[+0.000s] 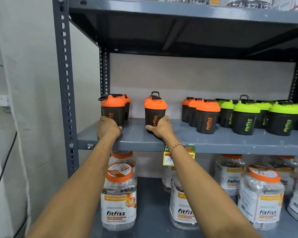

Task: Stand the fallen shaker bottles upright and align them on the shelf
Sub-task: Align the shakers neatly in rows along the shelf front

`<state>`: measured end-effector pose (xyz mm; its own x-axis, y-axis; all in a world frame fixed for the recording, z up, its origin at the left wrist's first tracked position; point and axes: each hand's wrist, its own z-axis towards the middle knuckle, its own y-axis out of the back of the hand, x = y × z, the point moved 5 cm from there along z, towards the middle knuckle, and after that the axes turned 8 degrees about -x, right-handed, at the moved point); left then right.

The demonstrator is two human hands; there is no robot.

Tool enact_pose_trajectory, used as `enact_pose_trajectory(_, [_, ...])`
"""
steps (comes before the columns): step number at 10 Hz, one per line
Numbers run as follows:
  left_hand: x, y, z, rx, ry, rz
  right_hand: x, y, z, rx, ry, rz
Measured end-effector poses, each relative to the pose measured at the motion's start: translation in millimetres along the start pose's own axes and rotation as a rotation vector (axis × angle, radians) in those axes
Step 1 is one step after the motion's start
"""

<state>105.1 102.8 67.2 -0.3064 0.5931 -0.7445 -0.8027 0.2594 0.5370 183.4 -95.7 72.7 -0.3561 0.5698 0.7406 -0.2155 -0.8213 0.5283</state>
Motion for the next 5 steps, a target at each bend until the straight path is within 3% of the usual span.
enact_pose_trajectory(2, [0.0, 4.8, -3.3, 0.015, 0.005, -0.042, 3.3, 5.1, -4.9, 0.044, -0.023, 0.011])
enact_pose_trajectory(3, [-2.9, 17.2, -21.7, -0.123, -0.056, -0.039, 6.2, 17.9, -20.4, 0.091, -0.009, -0.017])
enact_pose_trajectory(4, [-8.7, 28.9, -54.4, -0.335, -0.274, -0.147, 10.6, 47.2, -57.9, -0.030, 0.221, -0.122])
enact_pose_trajectory(5, [-35.9, 19.2, -106.9, -0.245, -0.576, -0.275, -13.4, 64.0, -143.5, 0.033, 0.422, -0.183])
